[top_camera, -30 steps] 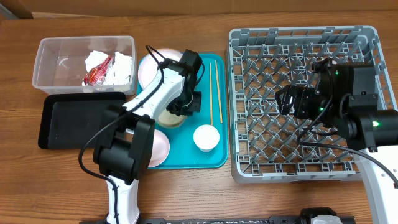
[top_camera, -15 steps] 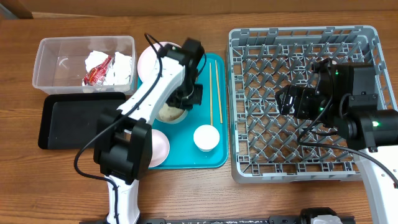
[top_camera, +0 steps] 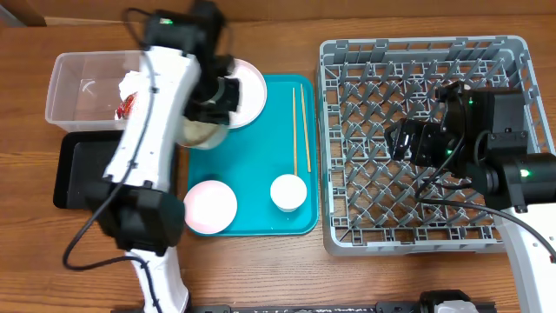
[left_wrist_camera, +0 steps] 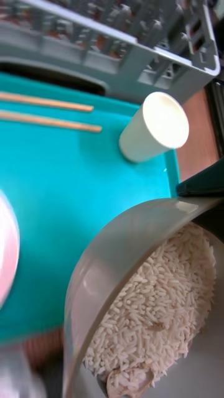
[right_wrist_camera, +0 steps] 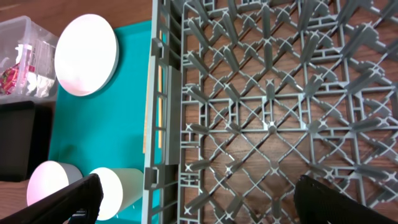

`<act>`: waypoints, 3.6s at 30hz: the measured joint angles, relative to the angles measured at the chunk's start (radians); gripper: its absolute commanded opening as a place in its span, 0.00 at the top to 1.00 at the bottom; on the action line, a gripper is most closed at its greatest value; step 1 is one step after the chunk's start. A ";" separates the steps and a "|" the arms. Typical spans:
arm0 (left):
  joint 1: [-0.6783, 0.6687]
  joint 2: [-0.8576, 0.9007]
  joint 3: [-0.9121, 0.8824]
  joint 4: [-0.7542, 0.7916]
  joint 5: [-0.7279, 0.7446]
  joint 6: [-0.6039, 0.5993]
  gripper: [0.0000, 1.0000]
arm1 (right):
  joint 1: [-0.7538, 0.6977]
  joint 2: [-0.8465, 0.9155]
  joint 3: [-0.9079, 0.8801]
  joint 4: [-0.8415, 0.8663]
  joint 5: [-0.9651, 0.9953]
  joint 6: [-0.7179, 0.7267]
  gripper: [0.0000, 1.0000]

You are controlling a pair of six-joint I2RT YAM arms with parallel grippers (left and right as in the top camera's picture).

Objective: Sort waste into correct bins and load items into the dishwasher
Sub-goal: 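Tip the rice bowl over the black tray to pour out the rice, then set the emptied bowl back on the teal tray with the left gripper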

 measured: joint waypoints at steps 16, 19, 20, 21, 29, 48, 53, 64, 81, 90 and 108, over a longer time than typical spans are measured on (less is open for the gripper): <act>0.333 -0.217 -0.216 -0.002 0.048 0.097 0.96 | 0.000 0.000 0.000 0.013 0.000 0.029 0.00; 0.352 -0.231 -0.267 -0.001 0.058 0.118 0.96 | 0.000 0.000 0.000 0.012 0.000 0.030 0.00; 0.363 -0.239 -0.294 0.005 0.071 0.132 0.96 | 0.000 0.000 0.000 0.012 0.000 0.030 0.00; 0.366 -0.242 -0.306 0.009 0.078 0.143 0.96 | 0.000 0.000 0.000 0.013 0.000 0.030 0.00; 0.392 -0.254 -0.476 0.104 0.195 0.244 0.96 | 0.000 0.000 0.000 0.011 0.000 0.030 0.00; 0.819 -0.233 -0.965 0.689 0.899 0.488 0.96 | 0.000 0.079 0.000 -0.016 0.001 0.029 0.00; 0.842 -0.136 -0.967 0.726 1.053 0.490 0.96 | 0.000 0.096 0.000 -0.017 0.002 0.029 0.00; 0.888 -0.024 -0.973 0.710 1.315 0.325 0.96 | 0.000 0.096 0.000 -0.019 0.001 0.029 0.00; 0.939 -0.024 -0.973 0.721 1.348 -0.014 0.96 | 0.000 0.096 0.000 -0.023 0.001 0.029 0.00; 0.938 -0.024 -0.924 0.735 1.327 0.016 0.96 | 0.000 0.096 0.000 -0.026 0.001 0.029 0.00; 0.482 -0.381 -0.515 0.549 0.572 0.076 0.96 | 0.000 0.096 0.000 -0.042 0.001 0.029 0.00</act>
